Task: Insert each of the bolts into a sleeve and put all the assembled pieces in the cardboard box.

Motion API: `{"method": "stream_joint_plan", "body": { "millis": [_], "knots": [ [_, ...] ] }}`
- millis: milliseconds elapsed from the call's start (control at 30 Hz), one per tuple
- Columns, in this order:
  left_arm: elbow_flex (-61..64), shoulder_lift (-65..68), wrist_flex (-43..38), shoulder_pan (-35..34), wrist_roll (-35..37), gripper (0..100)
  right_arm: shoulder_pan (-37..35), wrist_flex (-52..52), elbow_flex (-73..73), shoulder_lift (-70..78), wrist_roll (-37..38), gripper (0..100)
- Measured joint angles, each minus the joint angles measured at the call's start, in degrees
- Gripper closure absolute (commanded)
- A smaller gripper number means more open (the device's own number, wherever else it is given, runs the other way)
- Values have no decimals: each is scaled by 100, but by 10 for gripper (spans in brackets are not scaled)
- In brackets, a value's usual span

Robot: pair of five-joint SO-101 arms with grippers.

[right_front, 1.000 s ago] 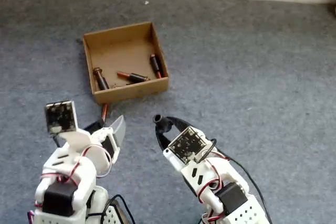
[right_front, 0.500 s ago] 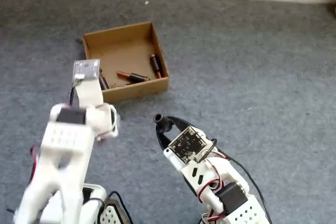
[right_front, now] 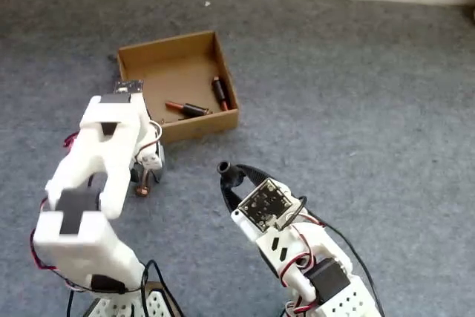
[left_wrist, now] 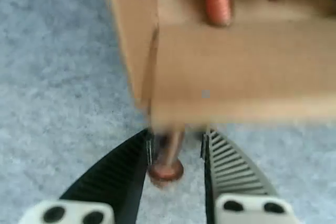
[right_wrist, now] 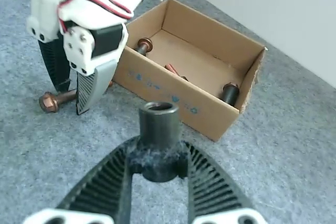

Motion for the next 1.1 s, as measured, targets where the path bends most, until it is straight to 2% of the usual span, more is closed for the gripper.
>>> {"method": "stream_joint_plan", "body": {
  "millis": [133,267,533,733,933,1100],
  "knots": [
    [-563,756,105,-97,-18,1000,0,0,0,0,0,993],
    [-826,993,132,-44,0,996,0,0,0,0,0,993],
    [-932,774,404,-53,844,995,0,0,0,0,0,993],
    [-923,44,985,-123,2171,995,0,0,0,0,0,993],
    [-923,-589,1846,123,3631,993,0,0,0,0,0,993],
    [-923,-703,1960,237,4809,993,0,0,0,0,0,993]
  ]
}}
